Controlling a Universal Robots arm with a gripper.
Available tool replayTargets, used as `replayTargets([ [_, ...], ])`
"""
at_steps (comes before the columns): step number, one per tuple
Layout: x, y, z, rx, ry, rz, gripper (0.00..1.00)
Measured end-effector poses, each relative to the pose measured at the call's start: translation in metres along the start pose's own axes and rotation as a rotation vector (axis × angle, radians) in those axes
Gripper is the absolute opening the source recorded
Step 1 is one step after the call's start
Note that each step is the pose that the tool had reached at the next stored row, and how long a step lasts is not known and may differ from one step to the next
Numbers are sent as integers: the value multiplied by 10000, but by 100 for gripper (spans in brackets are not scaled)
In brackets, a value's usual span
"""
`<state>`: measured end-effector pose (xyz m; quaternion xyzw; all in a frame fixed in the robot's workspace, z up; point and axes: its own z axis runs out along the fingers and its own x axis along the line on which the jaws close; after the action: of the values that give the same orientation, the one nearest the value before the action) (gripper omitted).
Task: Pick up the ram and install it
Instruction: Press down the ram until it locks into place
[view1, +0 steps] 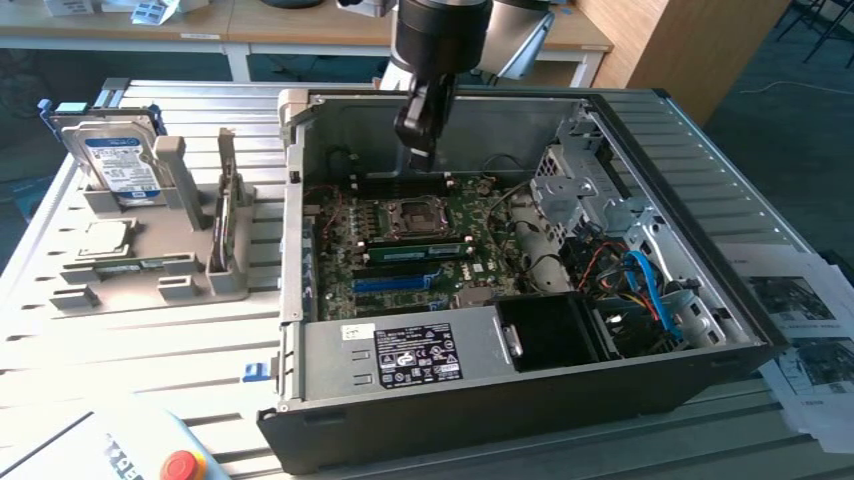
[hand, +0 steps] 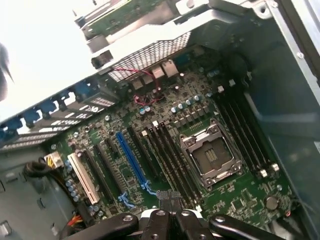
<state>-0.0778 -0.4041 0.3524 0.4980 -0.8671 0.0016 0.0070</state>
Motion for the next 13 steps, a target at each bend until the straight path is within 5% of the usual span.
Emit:
replayTargets([
  [13,0,0,1,-30,-13,2365,10],
])
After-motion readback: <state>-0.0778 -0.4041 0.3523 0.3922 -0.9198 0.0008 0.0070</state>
